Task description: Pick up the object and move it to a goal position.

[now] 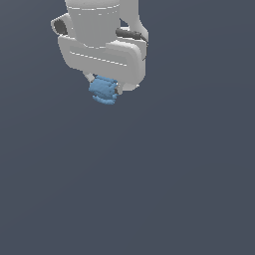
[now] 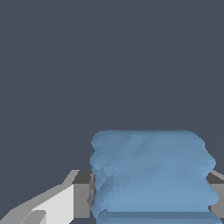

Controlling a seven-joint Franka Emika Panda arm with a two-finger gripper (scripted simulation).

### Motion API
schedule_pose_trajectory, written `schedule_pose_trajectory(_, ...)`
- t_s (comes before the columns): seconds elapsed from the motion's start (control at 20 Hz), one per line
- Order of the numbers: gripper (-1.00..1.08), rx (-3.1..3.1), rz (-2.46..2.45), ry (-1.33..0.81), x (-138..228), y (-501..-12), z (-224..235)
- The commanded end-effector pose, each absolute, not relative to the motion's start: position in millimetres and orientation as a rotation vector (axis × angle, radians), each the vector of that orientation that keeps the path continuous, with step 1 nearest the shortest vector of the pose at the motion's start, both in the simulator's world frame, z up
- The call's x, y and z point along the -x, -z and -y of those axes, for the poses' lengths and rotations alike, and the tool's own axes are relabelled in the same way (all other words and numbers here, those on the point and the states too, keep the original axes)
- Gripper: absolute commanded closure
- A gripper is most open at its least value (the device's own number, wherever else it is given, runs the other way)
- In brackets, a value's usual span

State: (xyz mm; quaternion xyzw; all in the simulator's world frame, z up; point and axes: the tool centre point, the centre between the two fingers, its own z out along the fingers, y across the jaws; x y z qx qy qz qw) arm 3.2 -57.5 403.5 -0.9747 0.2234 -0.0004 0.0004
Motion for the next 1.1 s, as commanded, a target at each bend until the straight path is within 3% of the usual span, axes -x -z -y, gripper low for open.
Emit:
schedule_pose_trajectory(0.0,1.08,3.062,-0.701,0.000,-2,-428,65)
schedule_pose_trajectory(0.45,1.08,3.063,-0.700,0.000,-3,-485,83)
schedule_pose_trajectory(1.05,1.08,3.063,-0.700,0.000,-5,-506,90)
